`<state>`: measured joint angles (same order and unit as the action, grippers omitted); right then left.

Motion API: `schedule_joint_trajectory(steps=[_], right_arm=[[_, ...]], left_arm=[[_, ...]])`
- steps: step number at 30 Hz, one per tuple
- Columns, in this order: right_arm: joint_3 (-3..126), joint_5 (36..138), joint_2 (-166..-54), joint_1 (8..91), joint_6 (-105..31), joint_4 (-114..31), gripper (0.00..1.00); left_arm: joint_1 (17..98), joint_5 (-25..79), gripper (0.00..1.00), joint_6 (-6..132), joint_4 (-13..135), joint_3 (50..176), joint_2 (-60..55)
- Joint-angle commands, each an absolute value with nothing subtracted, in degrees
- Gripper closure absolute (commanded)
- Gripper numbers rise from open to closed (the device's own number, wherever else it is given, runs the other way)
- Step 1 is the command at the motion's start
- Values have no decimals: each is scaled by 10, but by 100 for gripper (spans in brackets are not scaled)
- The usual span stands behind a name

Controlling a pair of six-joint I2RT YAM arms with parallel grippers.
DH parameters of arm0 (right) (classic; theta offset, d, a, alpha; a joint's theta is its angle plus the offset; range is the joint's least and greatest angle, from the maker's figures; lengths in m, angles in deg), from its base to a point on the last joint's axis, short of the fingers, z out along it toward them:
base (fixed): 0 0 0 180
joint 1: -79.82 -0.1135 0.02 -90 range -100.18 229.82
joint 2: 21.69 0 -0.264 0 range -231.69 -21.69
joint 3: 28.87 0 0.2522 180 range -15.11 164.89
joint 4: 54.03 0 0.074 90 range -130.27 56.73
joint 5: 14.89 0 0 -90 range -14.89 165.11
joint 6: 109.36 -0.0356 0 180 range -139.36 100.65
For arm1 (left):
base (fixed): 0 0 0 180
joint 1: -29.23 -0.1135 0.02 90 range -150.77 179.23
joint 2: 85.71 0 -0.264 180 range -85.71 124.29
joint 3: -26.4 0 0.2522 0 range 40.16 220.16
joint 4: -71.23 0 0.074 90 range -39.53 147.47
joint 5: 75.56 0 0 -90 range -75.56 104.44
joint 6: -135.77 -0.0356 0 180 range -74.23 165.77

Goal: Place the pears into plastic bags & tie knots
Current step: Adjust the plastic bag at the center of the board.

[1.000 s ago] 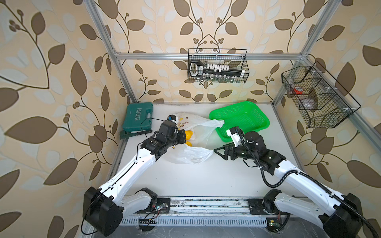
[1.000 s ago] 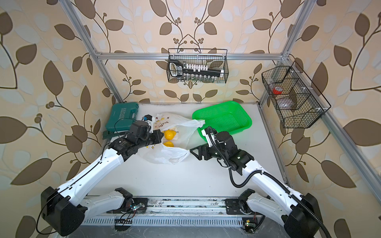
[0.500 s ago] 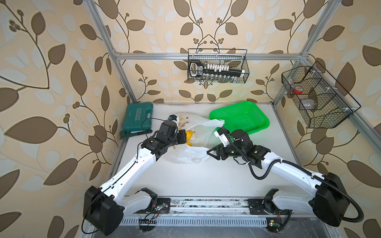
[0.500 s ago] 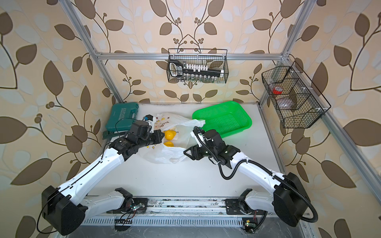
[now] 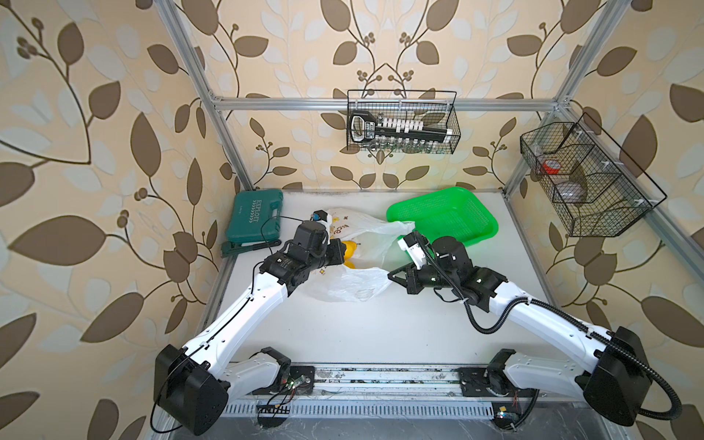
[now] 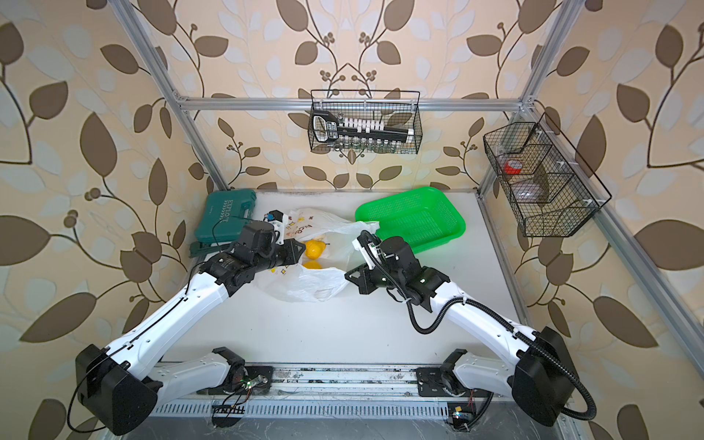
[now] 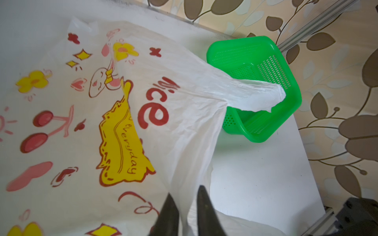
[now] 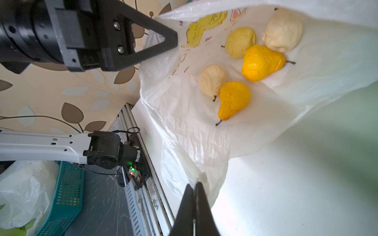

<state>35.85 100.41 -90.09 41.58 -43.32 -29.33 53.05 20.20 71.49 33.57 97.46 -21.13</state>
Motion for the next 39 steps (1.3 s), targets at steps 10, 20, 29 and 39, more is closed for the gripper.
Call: schedule_joint_trajectory(steps=[10, 20, 29, 39], right_arm=[[643, 967, -983, 385, -452, -187, 100], [796, 893, -1062, 333, -452, -106, 100], [888, 892, -1107, 325, -452, -81, 100], [962, 885, -1136, 303, -454, -70, 100]], left_arm=[[473, 277, 1, 613, 394, 1012, -374], [480, 419, 1, 600, 518, 971, -394], [533, 389, 1, 590, 589, 921, -394], [614, 273, 1, 559, 602, 930, -349]])
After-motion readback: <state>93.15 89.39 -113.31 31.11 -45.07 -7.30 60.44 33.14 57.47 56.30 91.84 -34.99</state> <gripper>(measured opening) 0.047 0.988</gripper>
